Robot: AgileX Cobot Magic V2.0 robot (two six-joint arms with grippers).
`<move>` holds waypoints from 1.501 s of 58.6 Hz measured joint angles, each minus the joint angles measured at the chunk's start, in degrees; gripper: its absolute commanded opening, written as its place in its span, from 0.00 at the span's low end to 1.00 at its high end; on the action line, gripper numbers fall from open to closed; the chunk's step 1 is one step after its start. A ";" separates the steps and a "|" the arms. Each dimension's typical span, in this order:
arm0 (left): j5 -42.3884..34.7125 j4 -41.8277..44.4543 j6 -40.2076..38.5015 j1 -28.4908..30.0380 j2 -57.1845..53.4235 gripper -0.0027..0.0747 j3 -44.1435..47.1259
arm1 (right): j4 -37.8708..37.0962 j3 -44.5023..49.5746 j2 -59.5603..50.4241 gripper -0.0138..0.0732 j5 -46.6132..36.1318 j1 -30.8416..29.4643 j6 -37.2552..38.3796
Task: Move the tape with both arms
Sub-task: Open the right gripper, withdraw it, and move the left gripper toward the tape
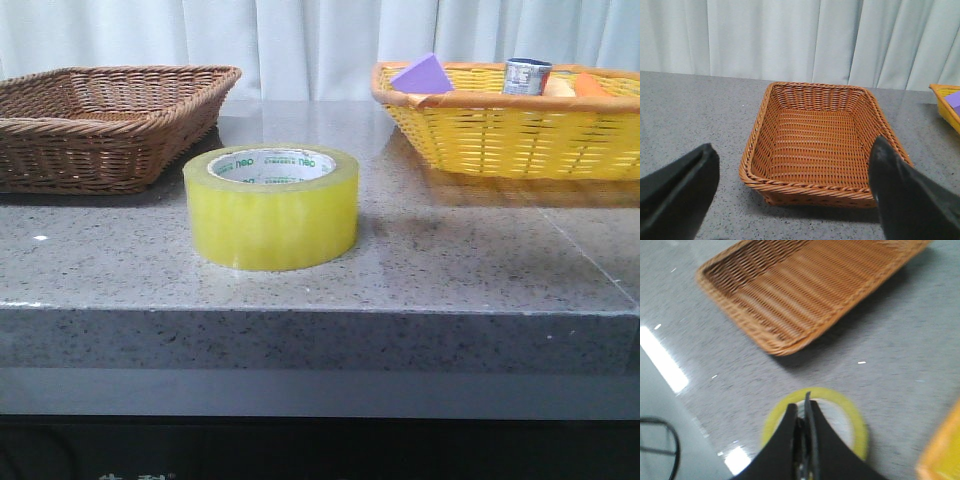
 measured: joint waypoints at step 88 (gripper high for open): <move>24.90 -17.98 5.50 -16.57 33.31 0.81 -15.85 | -1.78 53.28 -60.08 0.02 -23.78 -31.12 0.44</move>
